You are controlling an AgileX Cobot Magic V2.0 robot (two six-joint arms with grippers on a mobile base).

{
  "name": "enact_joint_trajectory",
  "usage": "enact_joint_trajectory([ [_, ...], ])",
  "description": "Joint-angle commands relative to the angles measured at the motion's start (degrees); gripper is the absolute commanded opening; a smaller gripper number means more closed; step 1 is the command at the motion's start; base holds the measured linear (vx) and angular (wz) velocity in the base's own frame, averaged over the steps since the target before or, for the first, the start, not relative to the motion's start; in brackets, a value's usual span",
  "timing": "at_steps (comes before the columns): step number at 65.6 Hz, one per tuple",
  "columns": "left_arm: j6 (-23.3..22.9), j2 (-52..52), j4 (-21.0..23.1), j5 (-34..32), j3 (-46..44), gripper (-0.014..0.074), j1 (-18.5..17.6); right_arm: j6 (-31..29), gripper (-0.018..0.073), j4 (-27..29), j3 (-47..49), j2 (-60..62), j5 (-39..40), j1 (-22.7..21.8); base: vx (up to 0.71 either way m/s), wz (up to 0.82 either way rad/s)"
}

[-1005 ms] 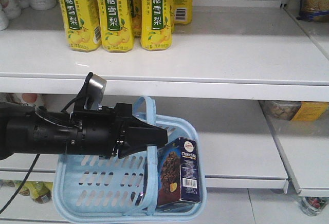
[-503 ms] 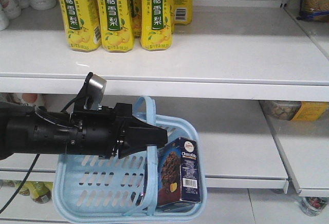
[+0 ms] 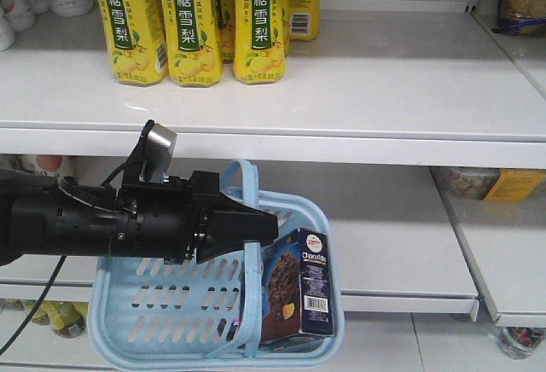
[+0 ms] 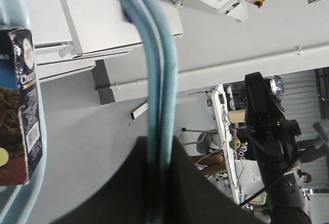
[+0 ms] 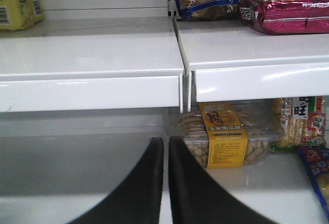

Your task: Left arm holds basket, right arm returns cookies

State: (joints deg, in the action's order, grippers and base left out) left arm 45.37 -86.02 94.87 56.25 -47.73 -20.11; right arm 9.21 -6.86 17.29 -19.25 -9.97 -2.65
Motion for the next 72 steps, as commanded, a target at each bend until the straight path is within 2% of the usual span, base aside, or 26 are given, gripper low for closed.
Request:
enact_joint_trajectory([
  [1, 0.4, 2.3, 6.7, 3.6, -1.9, -0.0003, -0.3, -0.2, -0.0004, -0.5, 2.0, -1.1, 4.5, -0.1, 0.00, 0.00],
  [11, 0.4, 2.3, 6.7, 3.6, -1.9, -0.0003, -0.3, -0.2, 0.0020, -0.5, 2.0, -1.1, 4.5, -0.1, 0.00, 0.00],
  [20, 0.4, 2.3, 6.7, 3.6, -1.9, -0.0003, -0.3, 0.1, 0.0087, -0.4, 2.0, -1.1, 4.5, -0.1, 0.00, 0.00],
  [48, 0.4, 2.3, 6.7, 3.6, -1.9, -0.0003, -0.3, 0.3, 0.0465, 0.9, 2.0, -1.1, 4.5, -0.1, 0.00, 0.00],
  [55, 0.4, 2.3, 6.7, 3.6, -1.9, -0.0003, -0.3, 0.3, 0.0516, 3.9, 2.0, -1.1, 4.3, -0.1, 0.00, 0.00],
  [64, 0.4, 2.3, 6.7, 3.6, -1.9, -0.0003, -0.3, 0.3, 0.0523, 12.8, 2.3, -1.7, 1.7, 0.5, 0.00, 0.00],
  [72, 0.4, 2.3, 6.7, 3.6, -1.9, -0.0003, -0.3, 0.0, 0.0522, 21.9, 2.3, -5.5, -1.2, 4.3, 0.00, 0.00],
])
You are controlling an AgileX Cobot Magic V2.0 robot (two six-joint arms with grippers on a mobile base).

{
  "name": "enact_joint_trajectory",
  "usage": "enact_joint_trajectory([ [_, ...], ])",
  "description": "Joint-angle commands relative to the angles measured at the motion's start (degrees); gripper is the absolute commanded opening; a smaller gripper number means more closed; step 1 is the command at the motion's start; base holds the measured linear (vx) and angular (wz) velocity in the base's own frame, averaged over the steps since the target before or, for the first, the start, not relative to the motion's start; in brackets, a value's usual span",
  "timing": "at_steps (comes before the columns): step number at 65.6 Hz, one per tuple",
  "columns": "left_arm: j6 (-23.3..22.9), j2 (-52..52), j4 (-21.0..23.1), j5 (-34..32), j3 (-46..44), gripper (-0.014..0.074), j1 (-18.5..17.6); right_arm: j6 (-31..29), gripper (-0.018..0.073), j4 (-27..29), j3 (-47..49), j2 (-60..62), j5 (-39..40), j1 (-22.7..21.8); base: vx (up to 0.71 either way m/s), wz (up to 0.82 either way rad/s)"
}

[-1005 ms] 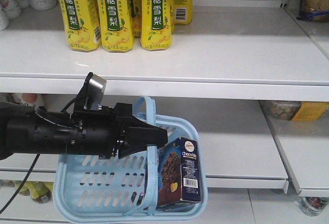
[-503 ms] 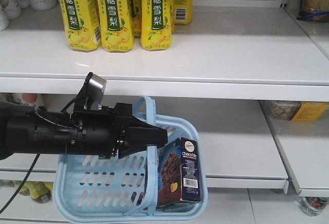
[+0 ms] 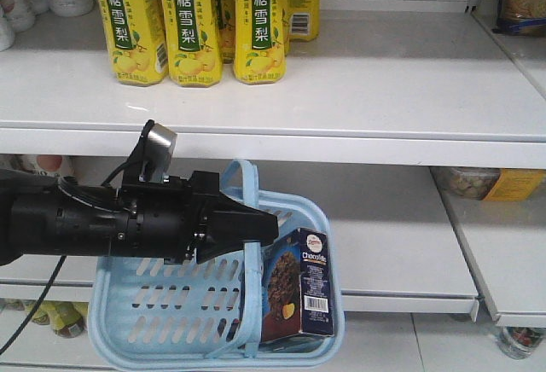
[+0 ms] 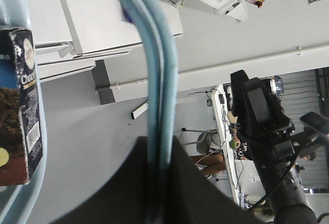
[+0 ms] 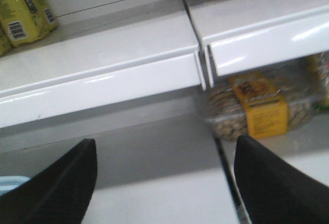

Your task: Left arm holds basket, right arm returns cookies

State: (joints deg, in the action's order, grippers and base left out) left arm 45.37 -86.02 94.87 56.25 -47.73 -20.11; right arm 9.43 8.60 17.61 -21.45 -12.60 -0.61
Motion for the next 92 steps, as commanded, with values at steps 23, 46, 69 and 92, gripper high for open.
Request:
enact_joint_trajectory([
  [23, 0.4, 2.3, 6.7, 3.6, -1.9, -0.0003, -0.3, -7.6, 0.0522, 17.8, 13.0, -23.3, -6.9, 20.0, 0.00, 0.00],
  [46, 0.4, 2.3, 6.7, 3.6, -1.9, -0.0003, -0.3, -14.0, 0.0522, 23.5, 22.7, -42.0, -9.3, 28.0, 0.00, 0.00],
  [69, 0.4, 2.3, 6.7, 3.6, -1.9, -0.0003, -0.3, -28.2, 0.0515, 37.6, 25.9, -51.6, -12.3, 28.0, 0.00, 0.00],
  [92, 0.4, 2.3, 6.7, 3.6, -1.9, -0.0003, -0.3, -38.3, 0.0515, 46.8, 25.9, -58.5, -10.2, 28.0, 0.00, 0.00],
])
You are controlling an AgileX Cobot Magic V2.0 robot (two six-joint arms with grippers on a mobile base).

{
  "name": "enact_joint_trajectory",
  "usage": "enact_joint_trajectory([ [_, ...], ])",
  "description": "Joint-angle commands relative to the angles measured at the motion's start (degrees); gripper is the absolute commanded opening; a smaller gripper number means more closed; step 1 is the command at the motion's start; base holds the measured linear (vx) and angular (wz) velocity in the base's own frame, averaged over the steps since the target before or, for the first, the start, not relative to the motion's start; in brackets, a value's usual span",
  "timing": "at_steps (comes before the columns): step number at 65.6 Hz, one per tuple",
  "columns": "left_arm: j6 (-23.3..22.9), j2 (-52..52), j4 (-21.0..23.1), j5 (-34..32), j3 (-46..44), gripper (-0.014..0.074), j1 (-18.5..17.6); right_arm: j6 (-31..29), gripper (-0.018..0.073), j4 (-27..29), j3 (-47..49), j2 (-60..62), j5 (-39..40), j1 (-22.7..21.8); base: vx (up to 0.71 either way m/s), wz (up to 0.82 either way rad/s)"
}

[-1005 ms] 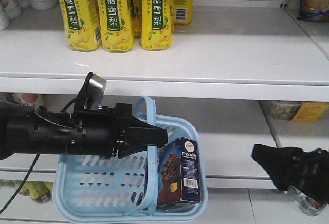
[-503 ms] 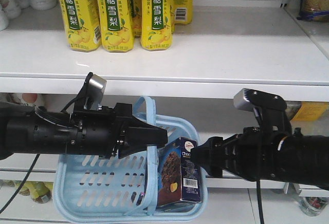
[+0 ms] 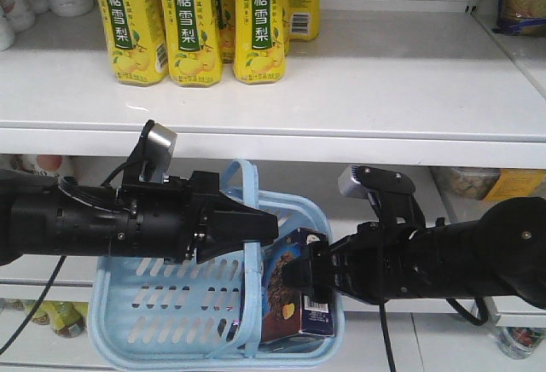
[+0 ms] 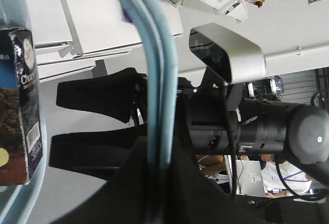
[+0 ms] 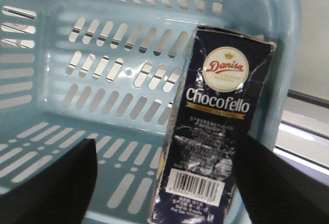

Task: Left arm holds basket, right arm returns cookies
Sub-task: 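Reach the right gripper into the basket toward the Chocofello box, then close the right gripper on the Chocofello box inside the basket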

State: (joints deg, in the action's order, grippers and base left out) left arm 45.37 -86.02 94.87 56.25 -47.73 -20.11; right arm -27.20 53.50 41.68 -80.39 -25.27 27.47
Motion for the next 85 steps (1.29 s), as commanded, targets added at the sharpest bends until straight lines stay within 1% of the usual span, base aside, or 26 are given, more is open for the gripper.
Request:
enact_joint_trajectory([
  [1, 0.4, 2.3, 6.7, 3.6, -1.9, -0.0003, -0.3, -1.7, 0.0515, 1.9, 1.8, 0.4, 2.5, 0.0, 0.00, 0.00],
  [24, 0.4, 2.3, 6.7, 3.6, -1.9, -0.0003, -0.3, -2.5, 0.0514, 2.6, 1.8, -2.7, 3.1, 0.0, 0.00, 0.00],
  [36, 0.4, 2.3, 6.7, 3.6, -1.9, -0.0003, -0.3, -5.5, 0.0514, 5.7, 1.8, -3.7, 3.3, 0.0, 0.00, 0.00],
  [48, 0.4, 2.3, 6.7, 3.6, -1.9, -0.0003, -0.3, -9.9, 0.0514, 10.7, 1.8, -4.3, 3.1, 0.0, 0.00, 0.00],
  [57, 0.4, 2.3, 6.7, 3.6, -1.9, -0.0003, -0.3, -13.8, 0.0514, 15.4, 1.8, -6.1, 2.1, 0.0, 0.00, 0.00],
  [66, 0.4, 2.3, 6.7, 3.6, -1.9, -0.0003, -0.3, -19.7, 0.0514, 21.4, 1.8, -8.7, 0.5, 0.0, 0.00, 0.00],
  [85, 0.4, 2.3, 6.7, 3.6, -1.9, -0.0003, -0.3, -31.3, 0.0514, 32.8, 1.9, -13.6, 0.4, 0.0, 0.00, 0.00],
])
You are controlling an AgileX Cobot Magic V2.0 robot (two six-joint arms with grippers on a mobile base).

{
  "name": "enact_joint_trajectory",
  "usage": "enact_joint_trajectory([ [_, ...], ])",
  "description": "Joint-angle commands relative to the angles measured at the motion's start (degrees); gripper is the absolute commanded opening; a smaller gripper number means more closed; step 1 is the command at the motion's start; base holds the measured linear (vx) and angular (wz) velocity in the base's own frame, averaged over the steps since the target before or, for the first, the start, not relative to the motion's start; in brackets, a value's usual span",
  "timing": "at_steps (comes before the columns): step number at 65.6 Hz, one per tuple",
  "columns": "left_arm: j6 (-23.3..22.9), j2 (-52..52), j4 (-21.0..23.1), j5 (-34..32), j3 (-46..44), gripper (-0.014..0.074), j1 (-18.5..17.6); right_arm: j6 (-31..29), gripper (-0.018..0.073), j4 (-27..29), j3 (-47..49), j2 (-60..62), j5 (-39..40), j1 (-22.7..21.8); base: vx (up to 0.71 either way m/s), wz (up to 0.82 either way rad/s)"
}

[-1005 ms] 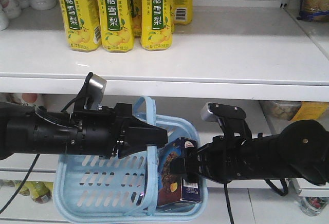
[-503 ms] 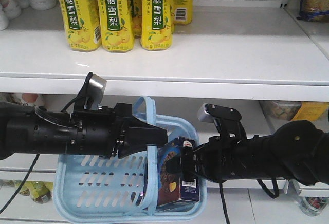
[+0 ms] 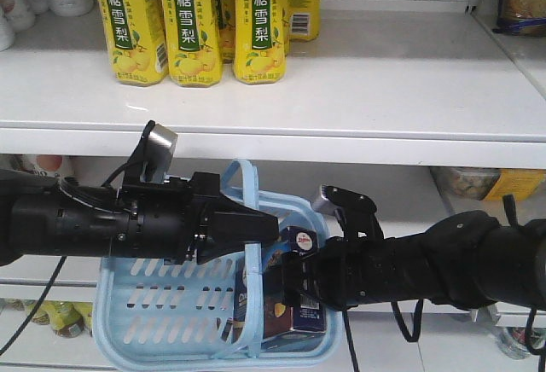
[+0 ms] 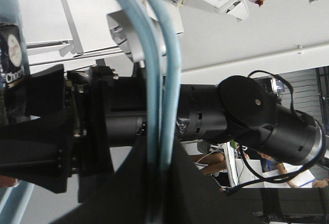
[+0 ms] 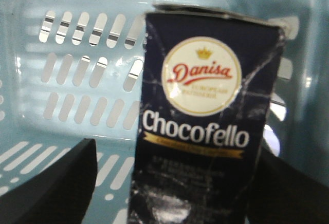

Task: Left arm holds basket, right arm returns cookies
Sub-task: 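Close the right gripper on the Chocofello box inside the basket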

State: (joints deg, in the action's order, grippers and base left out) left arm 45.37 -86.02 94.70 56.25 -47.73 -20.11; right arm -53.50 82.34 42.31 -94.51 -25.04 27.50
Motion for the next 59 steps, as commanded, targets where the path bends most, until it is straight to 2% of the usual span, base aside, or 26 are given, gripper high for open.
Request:
enact_joint_trajectory([
  [1, 0.4, 2.3, 6.9, 3.6, -1.9, -0.0003, -0.3, -5.5, 0.0514, 4.6, 1.3, 0.3, 0.2, -0.1, 0.00, 0.00],
  [9, 0.4, 2.3, 6.9, 3.6, -1.9, -0.0003, -0.3, -9.1, 0.0514, 8.3, 1.3, -1.2, 0.4, -0.1, 0.00, 0.00],
  [19, 0.4, 2.3, 6.9, 3.6, -1.9, -0.0003, -0.3, -9.7, 0.0475, 8.4, 2.0, -2.7, 0.6, -0.1, 0.00, 0.00],
  [38, 0.4, 2.3, 6.9, 3.6, -1.9, -0.0003, -0.3, -9.6, 0.0218, 7.7, 3.0, -2.9, -0.3, -0.1, 0.00, 0.00],
  [44, 0.4, 2.3, 6.9, 3.6, -1.9, -0.0003, -0.3, -9.7, 0.0162, 6.6, 3.0, -2.9, -2.2, -0.1, 0.00, 0.00],
  [59, 0.4, 2.3, 6.9, 3.6, -1.9, -0.0003, -0.3, -9.1, 0.0145, 6.2, 3.0, -2.1, -4.1, -0.1, 0.00, 0.00],
])
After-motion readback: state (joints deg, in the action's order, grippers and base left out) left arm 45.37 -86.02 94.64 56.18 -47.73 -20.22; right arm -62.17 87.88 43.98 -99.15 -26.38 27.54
